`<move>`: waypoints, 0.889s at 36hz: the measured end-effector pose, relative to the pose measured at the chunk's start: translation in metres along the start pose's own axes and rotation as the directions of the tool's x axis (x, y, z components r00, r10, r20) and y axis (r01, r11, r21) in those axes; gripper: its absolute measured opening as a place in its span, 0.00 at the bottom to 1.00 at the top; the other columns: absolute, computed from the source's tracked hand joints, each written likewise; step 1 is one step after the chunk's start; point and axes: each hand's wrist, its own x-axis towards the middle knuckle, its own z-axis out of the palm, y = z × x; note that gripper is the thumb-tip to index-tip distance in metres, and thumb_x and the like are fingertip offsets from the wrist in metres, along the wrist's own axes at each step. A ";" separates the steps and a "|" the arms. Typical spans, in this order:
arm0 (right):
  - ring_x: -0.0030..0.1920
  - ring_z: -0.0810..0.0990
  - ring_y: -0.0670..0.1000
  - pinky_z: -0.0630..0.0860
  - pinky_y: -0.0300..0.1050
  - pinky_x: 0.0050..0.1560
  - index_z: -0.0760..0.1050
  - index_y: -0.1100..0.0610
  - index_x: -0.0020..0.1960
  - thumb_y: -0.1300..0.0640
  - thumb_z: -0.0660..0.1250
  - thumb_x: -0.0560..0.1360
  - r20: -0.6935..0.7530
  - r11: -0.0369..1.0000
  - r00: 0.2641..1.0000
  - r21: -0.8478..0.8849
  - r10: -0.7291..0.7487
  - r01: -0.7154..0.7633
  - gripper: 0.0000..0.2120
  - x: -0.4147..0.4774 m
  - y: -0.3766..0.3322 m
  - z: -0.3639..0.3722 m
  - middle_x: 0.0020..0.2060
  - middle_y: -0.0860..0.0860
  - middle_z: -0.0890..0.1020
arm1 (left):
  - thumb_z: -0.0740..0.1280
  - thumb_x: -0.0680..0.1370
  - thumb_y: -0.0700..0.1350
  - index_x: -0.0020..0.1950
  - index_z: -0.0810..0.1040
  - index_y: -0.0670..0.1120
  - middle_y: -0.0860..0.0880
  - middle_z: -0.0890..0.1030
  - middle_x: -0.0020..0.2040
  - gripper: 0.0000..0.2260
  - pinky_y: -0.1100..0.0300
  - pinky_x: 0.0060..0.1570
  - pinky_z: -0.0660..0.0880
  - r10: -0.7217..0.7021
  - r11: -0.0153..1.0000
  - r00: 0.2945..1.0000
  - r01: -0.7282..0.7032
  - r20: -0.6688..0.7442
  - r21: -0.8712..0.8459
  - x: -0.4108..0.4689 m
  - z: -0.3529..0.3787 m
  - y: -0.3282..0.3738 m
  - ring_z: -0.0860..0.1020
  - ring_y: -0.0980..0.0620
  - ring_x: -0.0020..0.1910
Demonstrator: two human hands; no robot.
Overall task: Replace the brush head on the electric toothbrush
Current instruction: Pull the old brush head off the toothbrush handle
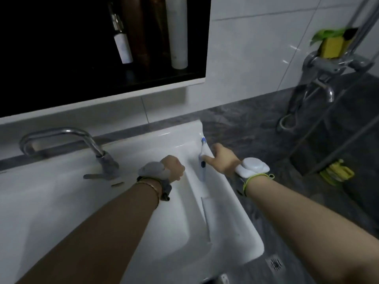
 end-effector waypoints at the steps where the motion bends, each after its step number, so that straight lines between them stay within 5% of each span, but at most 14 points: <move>1: 0.62 0.74 0.58 0.70 0.46 0.58 0.68 0.61 0.66 0.45 0.64 0.75 -0.004 0.997 1.000 0.078 -0.024 0.024 0.26 0.003 0.000 0.006 0.61 0.59 0.75 | 0.62 0.74 0.36 0.30 0.70 0.43 0.44 0.74 0.31 0.12 0.58 0.34 0.75 0.031 0.999 0.999 -0.031 -0.040 -0.012 0.007 0.003 -0.005 0.74 0.45 0.31; 2: 0.66 0.72 0.57 0.69 0.48 0.64 0.64 0.60 0.71 0.45 0.63 0.75 -0.013 0.986 0.999 0.161 -0.053 0.054 0.29 0.006 -0.001 0.011 0.66 0.58 0.73 | 0.64 0.72 0.37 0.31 0.71 0.45 0.43 0.76 0.32 0.10 0.55 0.40 0.79 0.060 0.998 0.993 -0.063 -0.102 -0.024 0.014 0.008 -0.011 0.77 0.43 0.34; 4: 0.66 0.72 0.55 0.68 0.46 0.67 0.64 0.58 0.71 0.47 0.61 0.77 -0.055 0.954 0.991 0.269 -0.123 0.133 0.26 0.011 -0.003 0.014 0.66 0.57 0.73 | 0.64 0.72 0.35 0.37 0.74 0.46 0.42 0.78 0.38 0.07 0.63 0.40 0.78 0.075 0.996 0.981 -0.082 -0.176 -0.037 0.017 0.013 -0.014 0.78 0.43 0.38; 6: 0.58 0.77 0.55 0.70 0.43 0.60 0.71 0.61 0.65 0.49 0.57 0.79 -0.069 0.924 0.977 0.319 -0.200 0.212 0.20 0.019 -0.004 0.014 0.58 0.57 0.78 | 0.64 0.72 0.35 0.47 0.76 0.44 0.45 0.77 0.43 0.07 0.72 0.30 0.70 0.072 0.996 0.968 -0.081 -0.241 -0.027 0.021 0.019 -0.015 0.75 0.47 0.41; 8: 0.46 0.77 0.52 0.70 0.41 0.50 0.77 0.64 0.53 0.52 0.55 0.81 -0.080 0.899 0.966 0.354 -0.244 0.257 0.17 0.021 -0.006 0.015 0.43 0.52 0.80 | 0.66 0.72 0.34 0.56 0.75 0.42 0.47 0.74 0.48 0.13 0.72 0.31 0.68 0.073 0.994 0.973 -0.089 -0.218 -0.061 0.022 0.027 -0.013 0.73 0.48 0.44; 10: 0.37 0.74 0.47 0.69 0.40 0.46 0.76 0.59 0.40 0.53 0.54 0.81 -0.088 0.882 0.961 0.383 -0.262 0.276 0.18 0.027 -0.003 0.019 0.34 0.45 0.77 | 0.68 0.72 0.33 0.64 0.70 0.41 0.46 0.72 0.53 0.21 0.65 0.40 0.72 0.072 0.982 0.987 -0.095 -0.146 -0.163 0.019 0.037 -0.010 0.72 0.47 0.49; 13: 0.33 0.73 0.48 0.71 0.41 0.42 0.70 0.54 0.32 0.54 0.54 0.81 -0.114 0.790 0.969 0.563 -0.219 0.244 0.20 0.043 -0.005 0.026 0.30 0.50 0.76 | 0.70 0.71 0.34 0.68 0.66 0.41 0.45 0.71 0.64 0.28 0.57 0.56 0.71 0.089 0.946 0.986 -0.128 -0.141 -0.298 0.021 0.052 -0.009 0.71 0.48 0.58; 15: 0.27 0.72 0.45 0.74 0.39 0.38 0.67 0.56 0.29 0.55 0.54 0.81 -0.117 0.686 0.979 0.699 -0.166 0.200 0.22 0.051 -0.013 0.026 0.23 0.48 0.74 | 0.70 0.72 0.39 0.65 0.69 0.43 0.50 0.74 0.58 0.22 0.64 0.54 0.68 0.105 0.950 0.980 -0.149 -0.169 -0.273 0.022 0.058 -0.006 0.72 0.54 0.55; 18: 0.16 0.65 0.42 0.73 0.36 0.26 0.63 0.57 0.27 0.56 0.53 0.82 -0.044 0.511 0.996 0.856 -0.077 0.078 0.24 0.062 -0.031 0.028 0.13 0.45 0.66 | 0.67 0.75 0.44 0.47 0.74 0.43 0.51 0.75 0.37 0.06 0.68 0.36 0.65 0.121 0.970 0.970 -0.161 -0.212 -0.184 0.020 0.060 -0.002 0.72 0.54 0.36; 21: 0.14 0.59 0.42 0.61 0.32 0.18 0.58 0.54 0.26 0.52 0.54 0.81 0.086 0.324 0.996 0.942 0.010 -0.085 0.25 0.069 -0.044 0.030 0.11 0.44 0.62 | 0.66 0.75 0.41 0.41 0.73 0.43 0.46 0.75 0.32 0.04 0.68 0.30 0.71 0.076 0.950 0.966 -0.145 -0.246 -0.276 0.018 0.057 0.004 0.75 0.56 0.27; 24: 0.12 0.55 0.42 0.53 0.28 0.16 0.53 0.52 0.26 0.44 0.56 0.79 0.168 0.123 0.981 0.976 0.100 -0.180 0.27 0.069 -0.049 0.033 0.11 0.44 0.59 | 0.66 0.75 0.40 0.31 0.67 0.46 0.47 0.71 0.26 0.14 0.65 0.24 0.68 0.015 0.963 0.975 -0.074 -0.223 -0.258 0.019 0.054 0.005 0.68 0.61 0.15; 32: 0.12 0.57 0.44 0.54 0.28 0.18 0.56 0.53 0.27 0.38 0.54 0.77 0.300 0.083 0.931 0.943 0.208 -0.323 0.27 0.078 -0.050 0.031 0.11 0.44 0.59 | 0.65 0.75 0.40 0.31 0.69 0.42 0.46 0.70 0.25 0.12 0.63 0.22 0.64 -0.194 0.855 0.981 0.166 -0.007 -0.492 0.003 0.040 0.020 0.66 0.55 0.16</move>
